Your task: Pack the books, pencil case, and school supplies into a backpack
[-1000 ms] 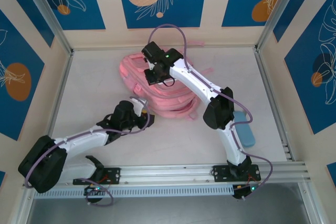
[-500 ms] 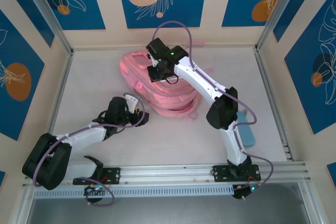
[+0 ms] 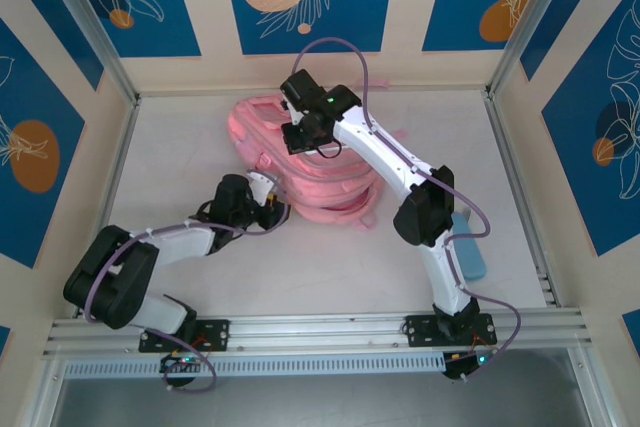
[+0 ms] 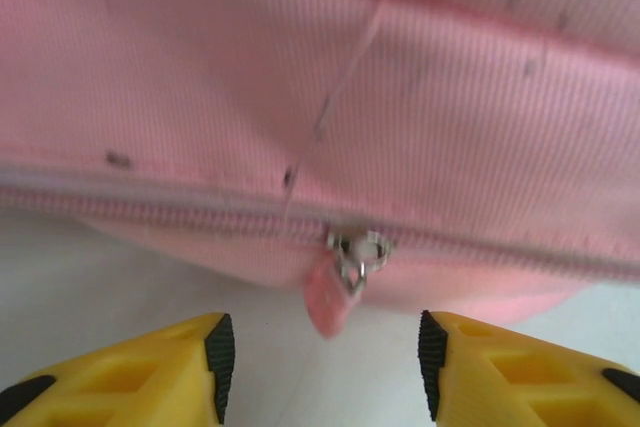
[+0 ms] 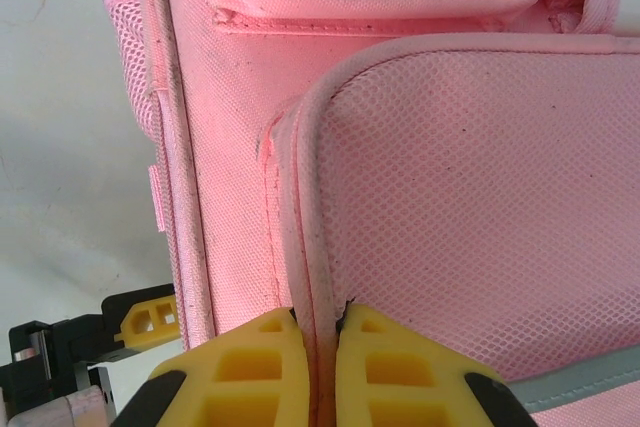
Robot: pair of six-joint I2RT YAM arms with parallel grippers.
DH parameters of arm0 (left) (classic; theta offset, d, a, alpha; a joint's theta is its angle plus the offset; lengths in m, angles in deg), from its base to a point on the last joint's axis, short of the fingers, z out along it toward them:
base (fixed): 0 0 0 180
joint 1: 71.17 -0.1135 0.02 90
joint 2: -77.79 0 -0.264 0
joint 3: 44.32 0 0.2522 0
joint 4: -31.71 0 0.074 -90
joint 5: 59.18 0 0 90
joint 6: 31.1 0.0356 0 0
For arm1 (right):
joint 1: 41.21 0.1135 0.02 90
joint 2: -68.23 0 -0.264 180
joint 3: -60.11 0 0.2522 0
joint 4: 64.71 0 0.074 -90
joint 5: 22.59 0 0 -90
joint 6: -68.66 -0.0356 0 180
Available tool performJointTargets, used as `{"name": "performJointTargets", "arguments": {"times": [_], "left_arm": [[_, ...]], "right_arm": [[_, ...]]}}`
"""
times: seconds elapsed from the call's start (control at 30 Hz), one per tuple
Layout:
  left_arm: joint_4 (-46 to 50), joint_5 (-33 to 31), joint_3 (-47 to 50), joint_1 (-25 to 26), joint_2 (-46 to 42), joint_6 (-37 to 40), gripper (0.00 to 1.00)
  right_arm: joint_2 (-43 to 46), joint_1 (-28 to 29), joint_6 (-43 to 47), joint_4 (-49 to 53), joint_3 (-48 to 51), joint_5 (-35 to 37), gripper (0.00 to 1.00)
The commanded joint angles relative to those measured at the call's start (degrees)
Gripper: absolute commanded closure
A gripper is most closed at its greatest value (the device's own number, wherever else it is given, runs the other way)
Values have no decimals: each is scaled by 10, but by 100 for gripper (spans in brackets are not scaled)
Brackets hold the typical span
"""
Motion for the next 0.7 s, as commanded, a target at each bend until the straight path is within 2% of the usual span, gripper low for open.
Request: {"name": "performJointTargets", "arguments": {"times": [0.0, 0.07, 0.2, 0.3, 0.67], "left_arm": [[-30, 19, -26, -4, 18, 17, 53], [-27, 10, -29, -3, 23, 19, 62], [-19, 26, -30, -4, 25, 26, 89], [-6, 36, -24, -3, 17, 28, 100], [13, 87, -3, 20, -28, 3, 100]], "right_arm": [[50, -3, -5, -20, -31, -18, 100], [49, -3, -5, -20, -32, -17, 100], [48, -6, -4, -20, -31, -17, 100], [47, -8, -4, -22, -31, -17, 100], [36, -10, -9, -32, -31, -24, 100]]}}
